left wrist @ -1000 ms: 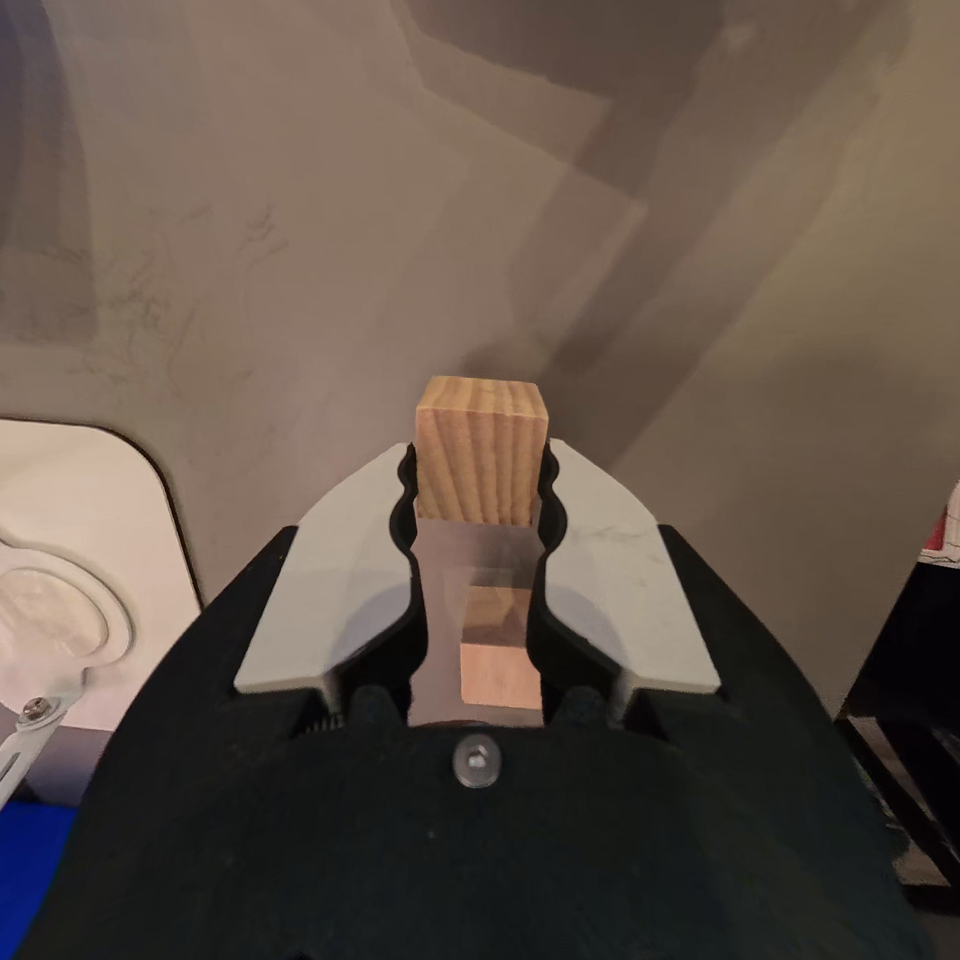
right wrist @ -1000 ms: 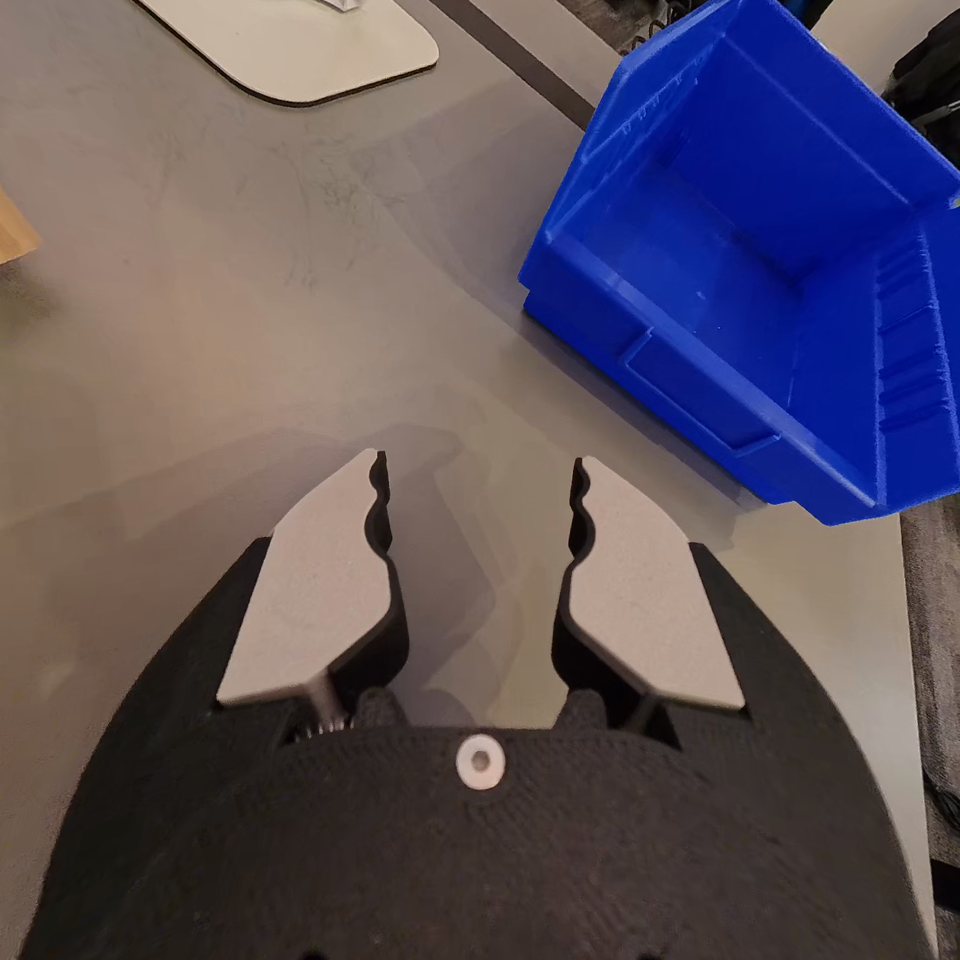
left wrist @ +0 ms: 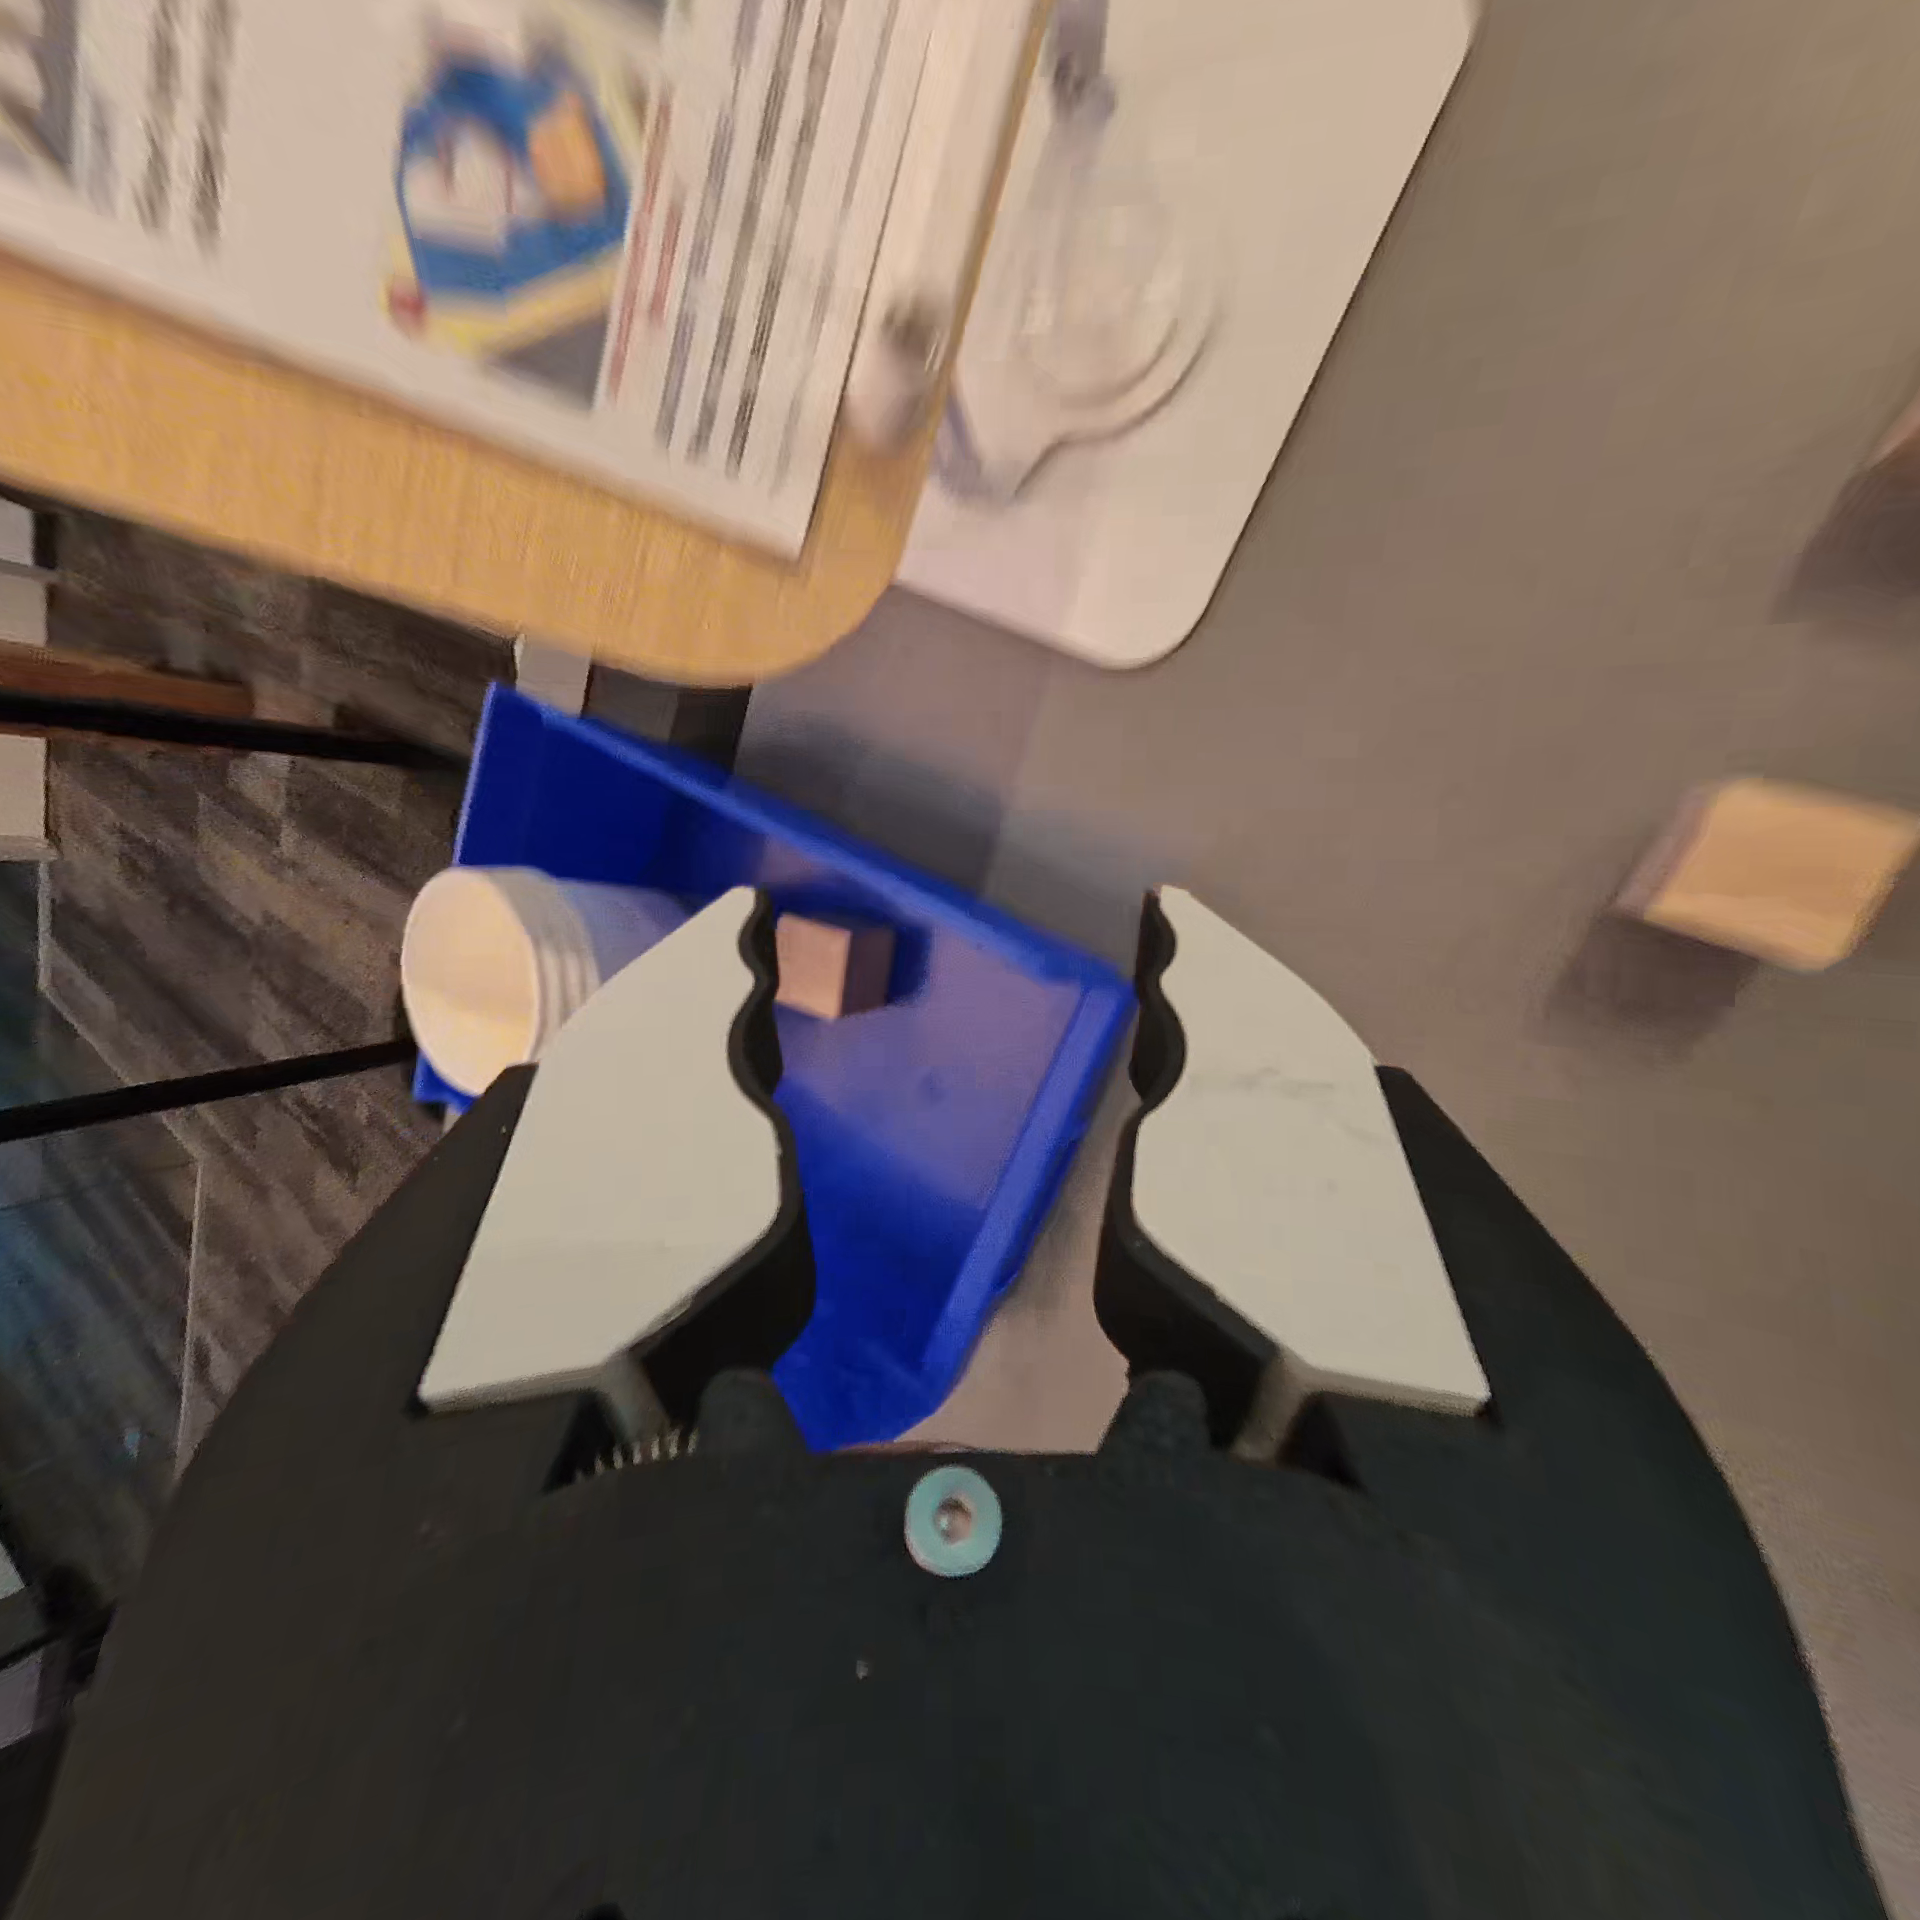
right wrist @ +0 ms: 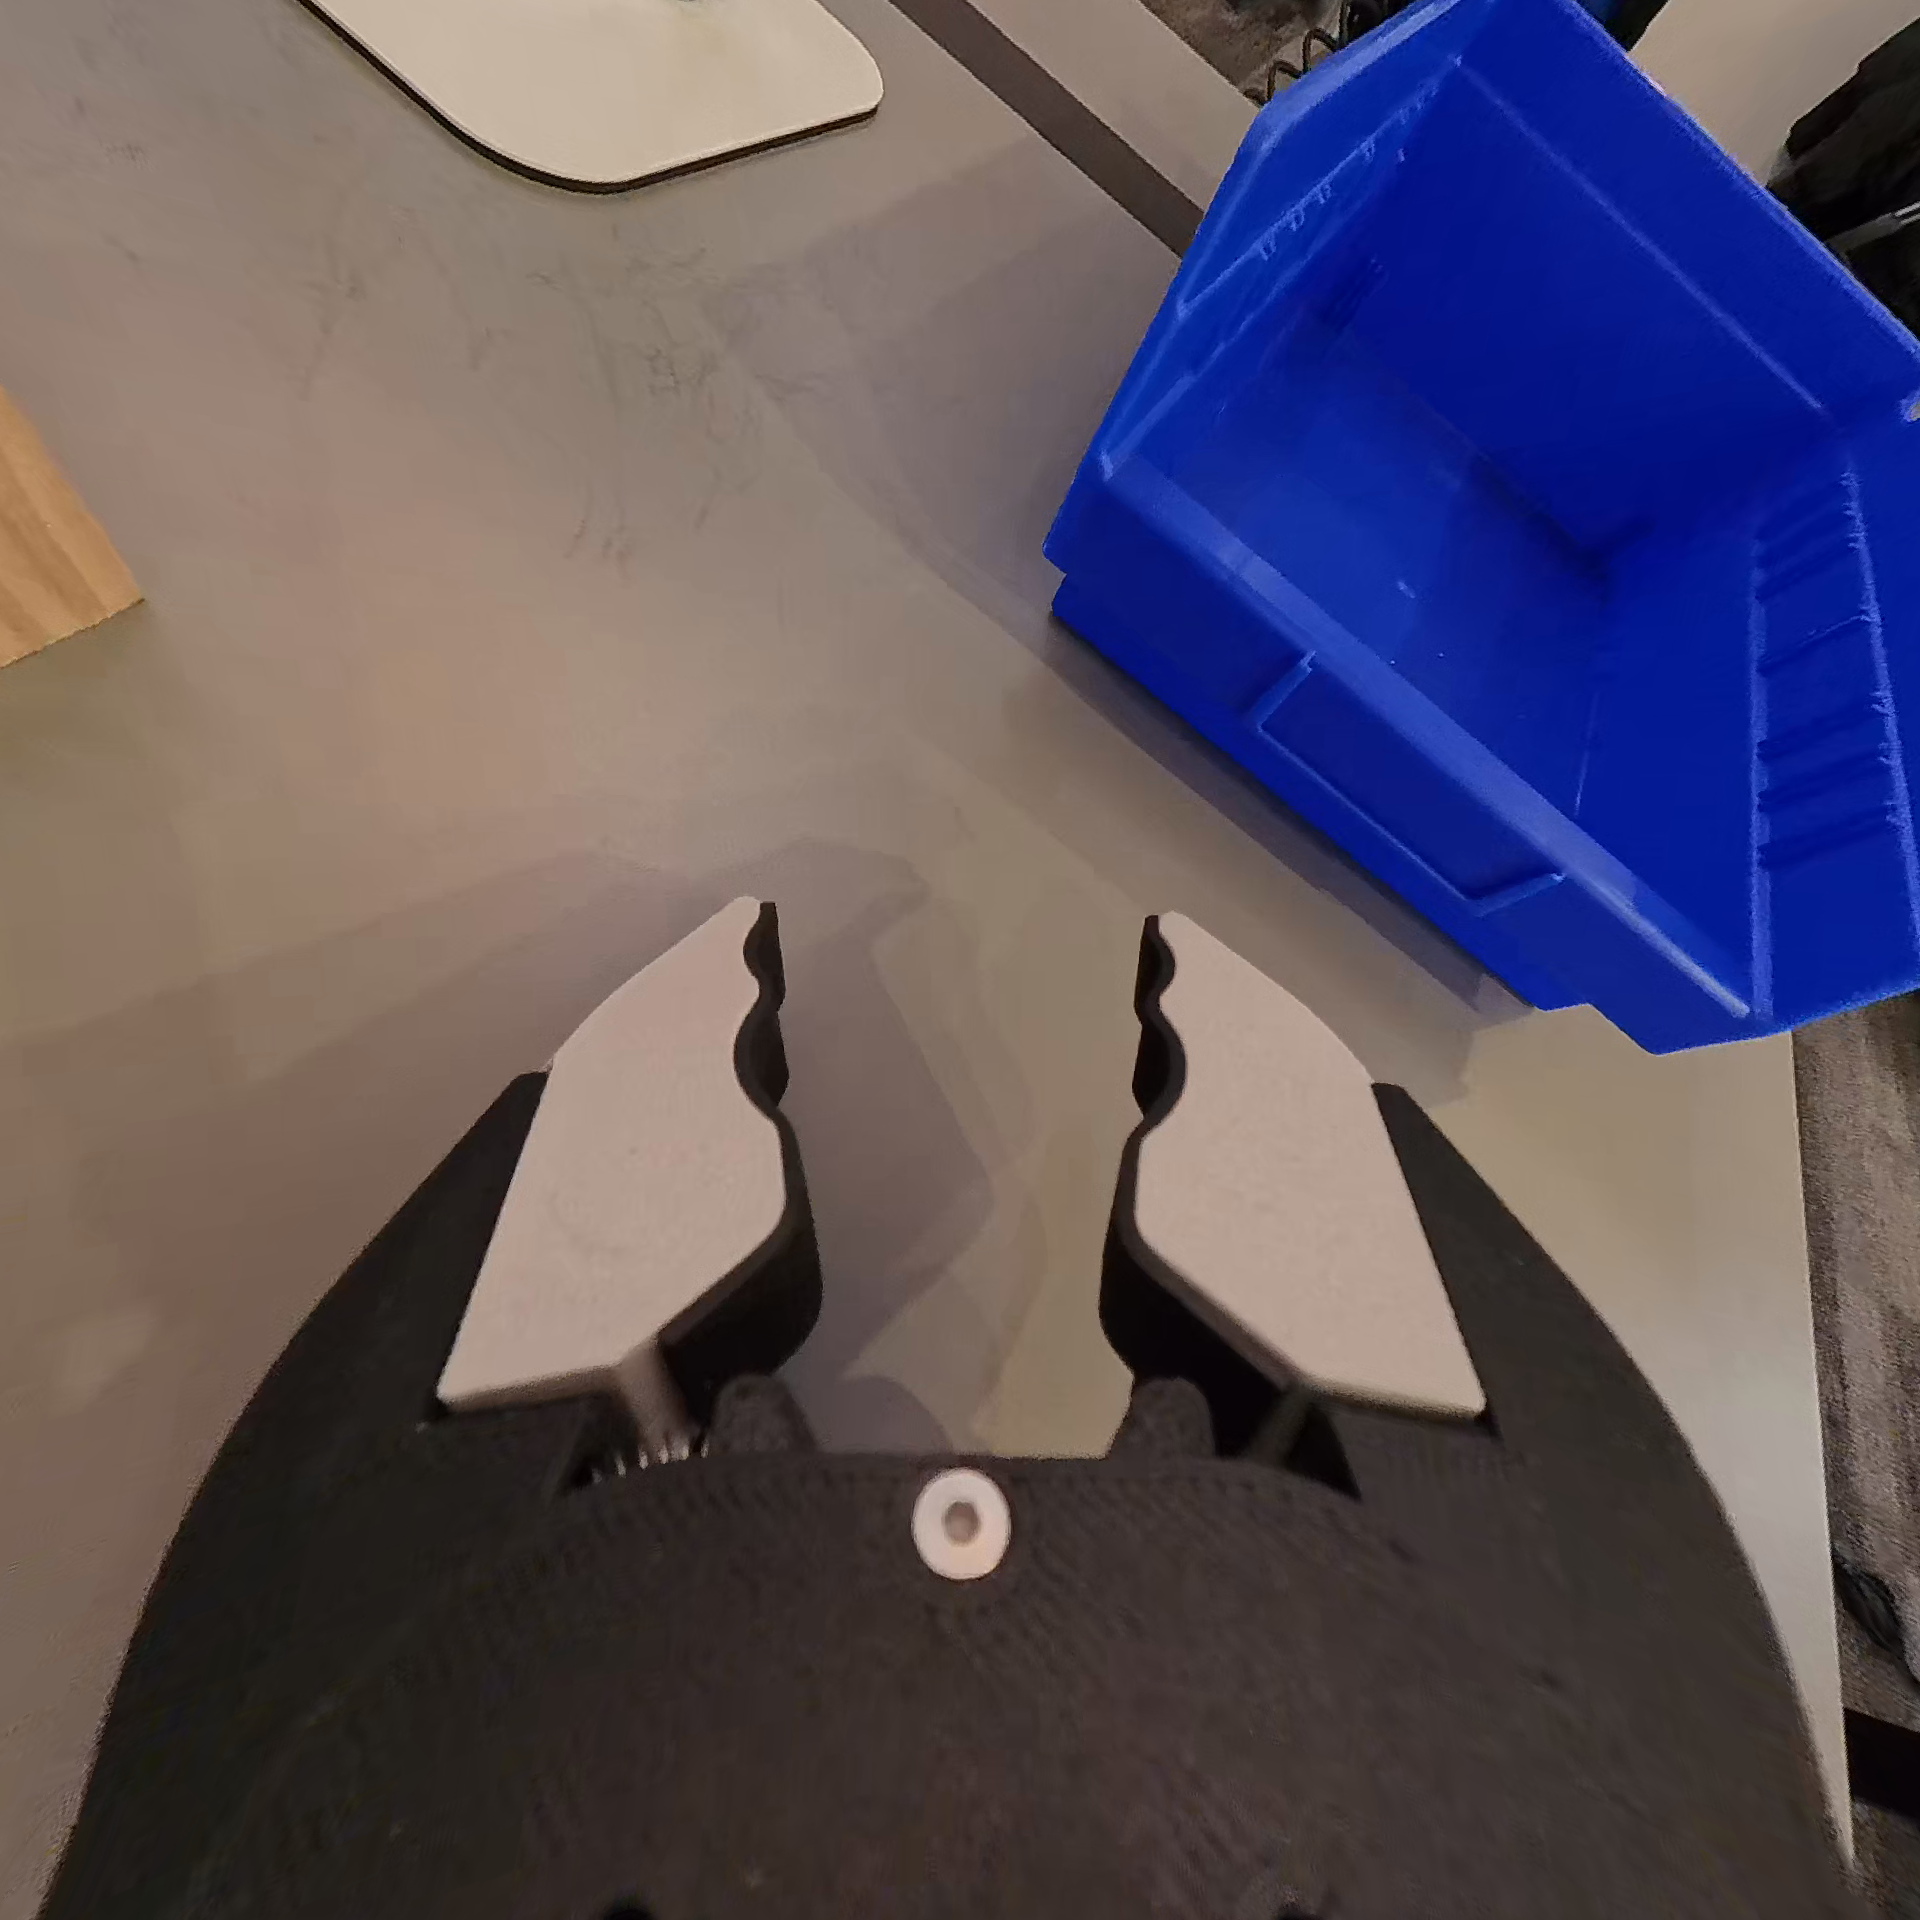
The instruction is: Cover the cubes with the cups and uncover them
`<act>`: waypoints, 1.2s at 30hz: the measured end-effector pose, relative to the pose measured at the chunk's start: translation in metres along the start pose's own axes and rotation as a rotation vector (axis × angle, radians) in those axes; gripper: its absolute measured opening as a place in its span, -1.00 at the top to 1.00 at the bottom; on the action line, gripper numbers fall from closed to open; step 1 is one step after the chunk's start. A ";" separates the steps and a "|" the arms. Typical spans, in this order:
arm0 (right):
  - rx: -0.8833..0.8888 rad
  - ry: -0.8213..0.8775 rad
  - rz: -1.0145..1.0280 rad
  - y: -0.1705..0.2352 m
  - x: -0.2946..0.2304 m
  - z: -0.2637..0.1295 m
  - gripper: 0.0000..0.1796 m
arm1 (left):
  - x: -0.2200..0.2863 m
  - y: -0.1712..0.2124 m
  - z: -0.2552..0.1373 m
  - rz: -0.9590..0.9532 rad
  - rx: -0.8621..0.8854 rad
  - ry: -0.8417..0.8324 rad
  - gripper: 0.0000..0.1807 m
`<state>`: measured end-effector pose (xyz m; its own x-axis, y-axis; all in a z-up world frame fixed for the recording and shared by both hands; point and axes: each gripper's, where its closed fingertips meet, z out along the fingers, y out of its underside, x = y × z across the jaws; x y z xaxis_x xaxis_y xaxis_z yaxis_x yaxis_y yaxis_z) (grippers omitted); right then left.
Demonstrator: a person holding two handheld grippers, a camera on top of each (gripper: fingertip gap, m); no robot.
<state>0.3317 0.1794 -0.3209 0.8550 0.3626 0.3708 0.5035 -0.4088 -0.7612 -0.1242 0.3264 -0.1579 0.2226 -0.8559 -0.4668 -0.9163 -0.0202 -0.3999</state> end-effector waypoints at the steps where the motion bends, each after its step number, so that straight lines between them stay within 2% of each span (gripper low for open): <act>1: -0.006 0.003 -0.006 0.001 0.000 0.001 0.27 | -0.012 0.021 0.009 0.024 -0.036 -0.006 0.27; 3: -0.010 0.012 -0.016 0.001 0.000 0.001 0.29 | -0.029 0.054 0.031 0.043 -0.087 0.010 0.26; 7: -0.013 0.017 -0.015 0.001 0.000 0.001 0.31 | -0.047 0.097 0.081 0.033 -0.137 0.078 0.20; 14: -0.009 0.011 -0.027 0.000 -0.001 0.002 0.35 | -0.058 0.117 0.140 0.045 -0.140 0.182 0.18; 22: -0.006 0.007 -0.036 0.000 -0.002 0.002 0.38 | -0.058 0.134 0.173 0.067 -0.172 0.259 0.18; 26: -0.006 0.005 -0.038 0.000 -0.003 0.002 0.39 | -0.051 0.142 0.185 0.065 -0.199 0.293 0.32; 28: -0.005 0.005 -0.040 0.000 -0.003 0.002 0.40 | -0.054 0.139 0.186 0.059 -0.177 0.274 0.47; 31: -0.006 0.006 -0.039 0.000 -0.003 0.002 0.40 | -0.058 0.136 0.175 0.038 -0.183 0.245 0.48; 36: -0.006 -0.002 -0.034 0.000 -0.003 0.002 0.38 | -0.065 0.122 0.110 -0.001 -0.189 0.142 0.48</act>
<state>0.3289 0.1803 -0.3233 0.8373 0.3781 0.3949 0.5326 -0.4013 -0.7452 -0.2142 0.4367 -0.2634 0.1868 -0.9195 -0.3458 -0.9651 -0.1060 -0.2395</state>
